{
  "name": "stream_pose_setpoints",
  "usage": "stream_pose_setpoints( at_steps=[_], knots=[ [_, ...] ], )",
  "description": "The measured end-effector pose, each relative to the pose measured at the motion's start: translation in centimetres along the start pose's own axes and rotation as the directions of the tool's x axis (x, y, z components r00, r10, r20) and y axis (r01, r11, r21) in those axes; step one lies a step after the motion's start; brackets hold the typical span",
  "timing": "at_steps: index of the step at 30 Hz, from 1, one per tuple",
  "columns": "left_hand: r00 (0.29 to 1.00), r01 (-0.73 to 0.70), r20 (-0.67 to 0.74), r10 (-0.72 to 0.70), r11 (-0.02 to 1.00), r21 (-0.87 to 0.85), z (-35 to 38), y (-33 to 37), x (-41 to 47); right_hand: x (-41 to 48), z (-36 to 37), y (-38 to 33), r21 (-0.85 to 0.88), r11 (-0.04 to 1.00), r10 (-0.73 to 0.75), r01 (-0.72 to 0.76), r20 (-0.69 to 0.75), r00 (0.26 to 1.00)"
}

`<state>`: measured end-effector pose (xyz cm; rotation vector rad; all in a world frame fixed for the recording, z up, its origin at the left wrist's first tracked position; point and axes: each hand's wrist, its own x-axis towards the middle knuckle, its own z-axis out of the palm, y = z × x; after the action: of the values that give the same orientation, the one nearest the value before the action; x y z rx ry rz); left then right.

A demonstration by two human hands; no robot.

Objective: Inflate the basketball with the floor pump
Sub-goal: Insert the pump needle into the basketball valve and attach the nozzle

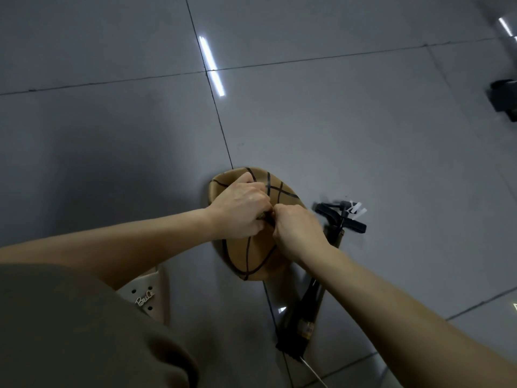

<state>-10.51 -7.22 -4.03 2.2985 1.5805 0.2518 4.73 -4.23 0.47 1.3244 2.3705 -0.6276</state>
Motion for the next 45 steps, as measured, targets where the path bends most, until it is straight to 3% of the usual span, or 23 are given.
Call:
stream_pose_setpoints(
  at_steps=[3,6,10,18,26,34,39,45],
  knots=[
    [1.0,0.011,0.01,-0.011,1.0,0.01,-0.3,-0.2,0.0,1.0,-0.7,-0.1,0.014,1.0,0.022,-0.023,0.063,0.998],
    [0.999,-0.003,-0.036,0.002,1.0,-0.028,-0.4,-0.4,-0.3,0.9,-1.5,1.5,0.151,0.989,-0.031,0.007,0.155,0.987],
    [0.999,-0.009,-0.034,0.007,0.998,-0.056,-0.2,-0.4,-0.7,-0.8,-2.0,5.2,0.342,0.939,-0.06,0.031,0.073,0.996],
    [1.0,-0.005,-0.003,0.005,0.998,-0.067,-0.4,-0.5,-0.2,-0.5,-1.0,3.4,0.118,0.959,-0.242,0.259,-0.144,0.96],
    [1.0,-0.008,-0.011,0.007,0.999,-0.052,-0.2,-0.4,0.0,-0.3,-1.1,2.4,-0.095,0.932,-0.36,0.349,-0.149,0.921],
    [0.998,-0.018,-0.065,0.014,0.998,-0.059,0.0,-0.1,-0.1,-0.1,-0.6,2.1,-0.105,0.95,-0.305,0.293,-0.12,0.945],
    [0.997,-0.025,-0.075,0.019,0.997,-0.073,0.1,-0.1,-0.1,0.6,-0.5,2.0,0.087,0.986,-0.134,0.141,-0.079,0.988],
    [0.995,-0.056,-0.081,0.053,0.998,-0.039,-0.1,0.1,0.2,1.1,-0.7,2.1,0.208,0.977,-0.049,0.053,-0.028,0.998]
  ],
)
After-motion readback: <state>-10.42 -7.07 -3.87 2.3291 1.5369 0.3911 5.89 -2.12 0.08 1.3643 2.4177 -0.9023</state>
